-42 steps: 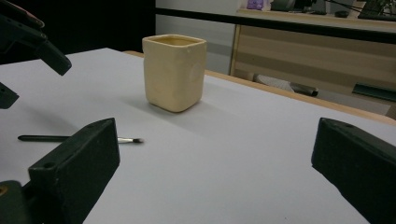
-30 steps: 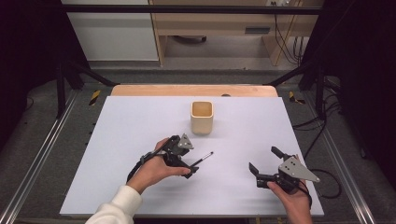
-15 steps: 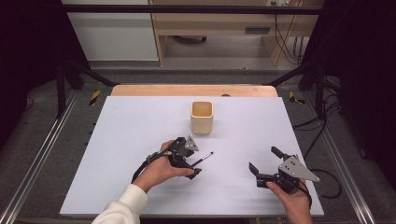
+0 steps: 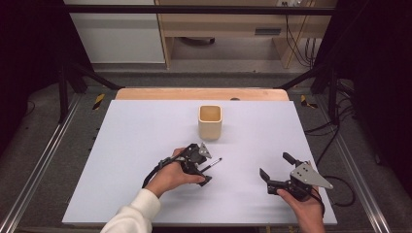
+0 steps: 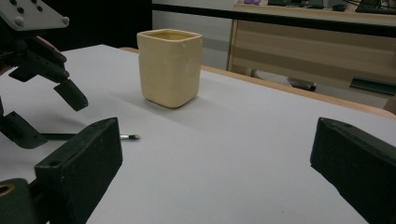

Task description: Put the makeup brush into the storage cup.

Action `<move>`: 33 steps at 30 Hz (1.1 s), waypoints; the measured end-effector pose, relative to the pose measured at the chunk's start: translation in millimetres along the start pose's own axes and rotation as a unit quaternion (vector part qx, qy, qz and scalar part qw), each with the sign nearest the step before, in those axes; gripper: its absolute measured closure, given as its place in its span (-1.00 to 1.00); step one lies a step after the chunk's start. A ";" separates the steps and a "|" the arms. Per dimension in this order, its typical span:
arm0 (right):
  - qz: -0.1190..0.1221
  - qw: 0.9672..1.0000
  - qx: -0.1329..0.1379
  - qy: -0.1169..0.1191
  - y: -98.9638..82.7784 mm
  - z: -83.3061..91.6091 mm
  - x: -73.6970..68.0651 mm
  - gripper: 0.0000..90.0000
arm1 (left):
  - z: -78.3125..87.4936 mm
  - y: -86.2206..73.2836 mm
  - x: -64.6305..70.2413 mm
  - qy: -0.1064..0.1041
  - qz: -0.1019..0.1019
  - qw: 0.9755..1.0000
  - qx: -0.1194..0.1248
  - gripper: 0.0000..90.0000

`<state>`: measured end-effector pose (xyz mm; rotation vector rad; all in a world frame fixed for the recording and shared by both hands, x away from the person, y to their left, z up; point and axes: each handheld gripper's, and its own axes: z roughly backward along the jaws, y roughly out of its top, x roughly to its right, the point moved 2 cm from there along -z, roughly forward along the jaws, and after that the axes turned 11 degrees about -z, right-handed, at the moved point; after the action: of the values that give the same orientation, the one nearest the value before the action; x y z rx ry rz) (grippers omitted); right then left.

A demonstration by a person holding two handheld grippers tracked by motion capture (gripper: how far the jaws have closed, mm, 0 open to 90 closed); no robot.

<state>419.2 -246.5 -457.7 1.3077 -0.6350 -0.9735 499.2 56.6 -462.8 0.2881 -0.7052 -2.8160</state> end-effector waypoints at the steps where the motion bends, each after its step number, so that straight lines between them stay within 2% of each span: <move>1: 0.000 1.000 0.000 0.000 0.0 0.0 0.0 -0.95 | -1.0 1.1 0.4 0.000 0.000 1.000 0.000 -0.58; 7: -0.001 1.000 -0.003 0.001 -0.4 -0.3 -0.7 -0.95 | -4.1 2.7 -1.8 -0.003 0.007 1.000 -0.007 -0.40; 11: -0.002 1.000 -0.003 0.002 -0.3 -0.4 -0.6 -0.95 | -4.4 0.3 -3.1 -0.005 0.010 1.000 -0.017 -0.19; 17: 0.001 1.000 -0.004 0.002 -0.4 -0.6 -0.8 -0.94 | -2.3 -2.4 -5.1 -0.004 0.015 1.000 -0.022 -0.04; 22: -0.002 1.000 -0.004 0.001 -0.4 -0.5 -0.6 -0.94 | -2.7 -2.6 -5.0 -0.002 0.009 1.000 -0.026 0.06; 33: 0.000 1.000 -0.004 0.002 -0.6 -0.9 -0.6 -0.94 | -6.0 -1.1 -4.2 -0.005 0.013 0.999 -0.035 0.36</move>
<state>419.5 -245.5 -458.4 1.3018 -0.6264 -0.9720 504.5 56.1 -467.9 0.2521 -0.6070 -2.8113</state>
